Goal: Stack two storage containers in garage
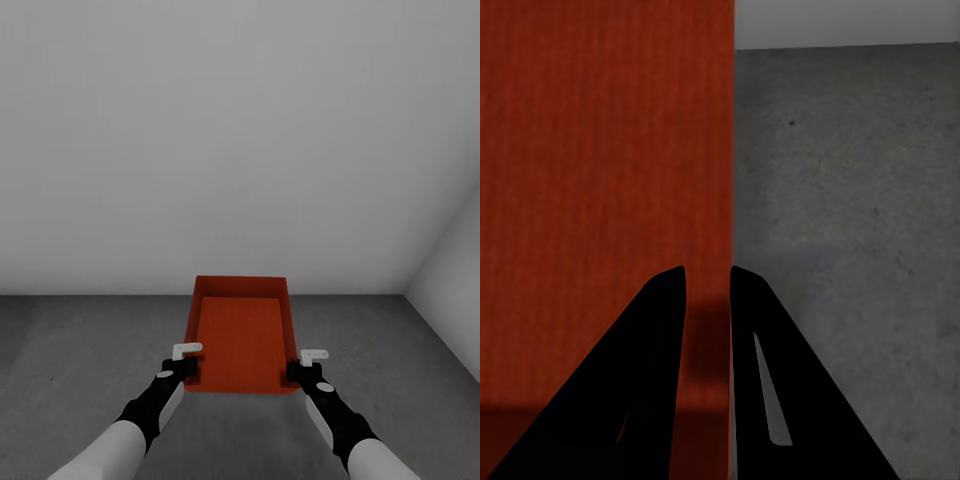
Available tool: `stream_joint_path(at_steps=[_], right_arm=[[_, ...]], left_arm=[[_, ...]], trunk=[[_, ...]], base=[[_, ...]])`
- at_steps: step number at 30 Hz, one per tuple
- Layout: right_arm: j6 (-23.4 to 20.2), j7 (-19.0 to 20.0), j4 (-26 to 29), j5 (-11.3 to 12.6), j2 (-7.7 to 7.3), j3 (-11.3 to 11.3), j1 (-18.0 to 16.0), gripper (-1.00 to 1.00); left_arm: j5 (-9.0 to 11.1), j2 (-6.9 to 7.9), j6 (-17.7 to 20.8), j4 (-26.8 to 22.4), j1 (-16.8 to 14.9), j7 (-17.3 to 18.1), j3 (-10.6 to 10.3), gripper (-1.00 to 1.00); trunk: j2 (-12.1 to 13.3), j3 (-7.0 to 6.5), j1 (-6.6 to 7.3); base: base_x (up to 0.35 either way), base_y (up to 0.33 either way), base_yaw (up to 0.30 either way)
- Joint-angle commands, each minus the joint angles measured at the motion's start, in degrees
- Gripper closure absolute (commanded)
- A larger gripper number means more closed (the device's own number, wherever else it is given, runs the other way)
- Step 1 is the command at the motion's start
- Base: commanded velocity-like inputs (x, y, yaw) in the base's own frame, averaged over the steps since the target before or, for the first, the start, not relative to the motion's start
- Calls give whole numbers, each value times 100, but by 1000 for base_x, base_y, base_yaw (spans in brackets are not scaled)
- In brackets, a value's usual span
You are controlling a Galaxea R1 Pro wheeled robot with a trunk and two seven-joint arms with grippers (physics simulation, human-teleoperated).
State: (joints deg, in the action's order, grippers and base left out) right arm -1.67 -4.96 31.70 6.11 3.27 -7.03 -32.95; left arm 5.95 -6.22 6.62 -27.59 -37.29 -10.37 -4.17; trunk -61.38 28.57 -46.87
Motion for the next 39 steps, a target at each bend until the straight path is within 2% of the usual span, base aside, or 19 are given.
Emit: stream_joint_path(at_steps=[1, 39], right_arm=[[-17, -75, 3, 39, -10, -9, 0, 100], [-17, -83, 3, 29, -10, -9, 0, 100]], left_arm=[[38, 7, 32, -27, -6, -70, 12, 100], [38, 7, 32, -36, -6, -69, 4, 100]], trunk=[[-4, 15, 0], [-4, 364, 0]], base=[[0, 0, 0], [0, 0, 0]])
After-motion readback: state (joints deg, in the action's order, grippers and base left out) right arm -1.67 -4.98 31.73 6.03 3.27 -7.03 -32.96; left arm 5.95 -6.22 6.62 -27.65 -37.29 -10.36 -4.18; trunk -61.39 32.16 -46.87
